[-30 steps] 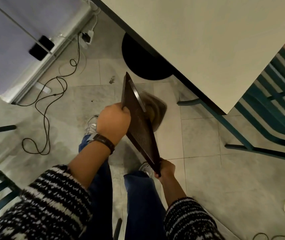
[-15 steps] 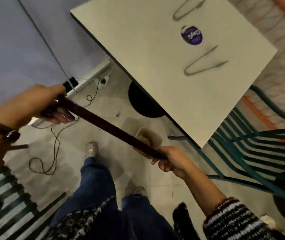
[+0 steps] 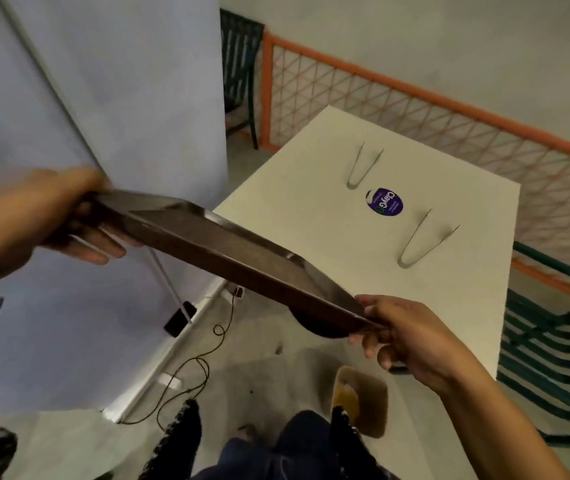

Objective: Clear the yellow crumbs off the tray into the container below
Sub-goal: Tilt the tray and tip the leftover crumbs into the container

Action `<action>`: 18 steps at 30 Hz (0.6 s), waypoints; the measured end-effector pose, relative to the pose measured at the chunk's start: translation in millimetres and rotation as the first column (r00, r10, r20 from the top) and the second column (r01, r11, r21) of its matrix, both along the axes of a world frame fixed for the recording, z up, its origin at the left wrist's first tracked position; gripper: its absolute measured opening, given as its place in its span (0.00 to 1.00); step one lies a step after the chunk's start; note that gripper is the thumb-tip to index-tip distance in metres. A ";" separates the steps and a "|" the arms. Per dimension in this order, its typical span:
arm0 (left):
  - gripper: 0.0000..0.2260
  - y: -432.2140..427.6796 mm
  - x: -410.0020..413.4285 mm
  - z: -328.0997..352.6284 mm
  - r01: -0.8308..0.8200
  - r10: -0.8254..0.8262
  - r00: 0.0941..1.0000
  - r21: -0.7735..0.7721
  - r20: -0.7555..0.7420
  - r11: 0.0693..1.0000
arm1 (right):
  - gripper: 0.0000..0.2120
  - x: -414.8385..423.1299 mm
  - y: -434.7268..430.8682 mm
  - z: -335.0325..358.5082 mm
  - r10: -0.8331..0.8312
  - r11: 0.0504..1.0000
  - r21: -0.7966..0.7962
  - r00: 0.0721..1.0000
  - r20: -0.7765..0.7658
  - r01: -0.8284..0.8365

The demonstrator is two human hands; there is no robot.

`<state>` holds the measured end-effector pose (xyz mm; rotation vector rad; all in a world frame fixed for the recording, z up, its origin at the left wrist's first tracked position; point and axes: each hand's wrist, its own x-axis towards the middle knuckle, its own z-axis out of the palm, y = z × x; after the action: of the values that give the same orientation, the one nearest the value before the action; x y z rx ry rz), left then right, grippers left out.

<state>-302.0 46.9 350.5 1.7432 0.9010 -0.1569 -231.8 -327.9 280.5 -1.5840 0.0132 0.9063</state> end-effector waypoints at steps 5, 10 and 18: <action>0.11 -6.2 48.4 -53.9 0.017 0.015 0.981 -0.165 0.193 0.986 | 0.11 34.2 11.1 -19.9 -0.138 0.985 -0.089 0.987 0.085 0.145; 0.13 -12.3 109.4 -142.7 0.051 -0.003 0.991 -0.355 0.135 0.933 | 0.14 85.2 9.8 -78.8 -0.185 0.924 -0.318 0.976 0.116 0.213; 0.20 -10.1 187.5 -226.1 0.047 -0.071 0.995 -0.306 -0.069 0.951 | 0.20 157.5 29.7 -155.0 -0.092 0.895 -0.442 0.994 -0.060 0.056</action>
<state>-114.5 36.7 124.4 1.4839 0.8335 -0.3866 -74.3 -298.2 125.5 -1.9490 0.3570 0.9494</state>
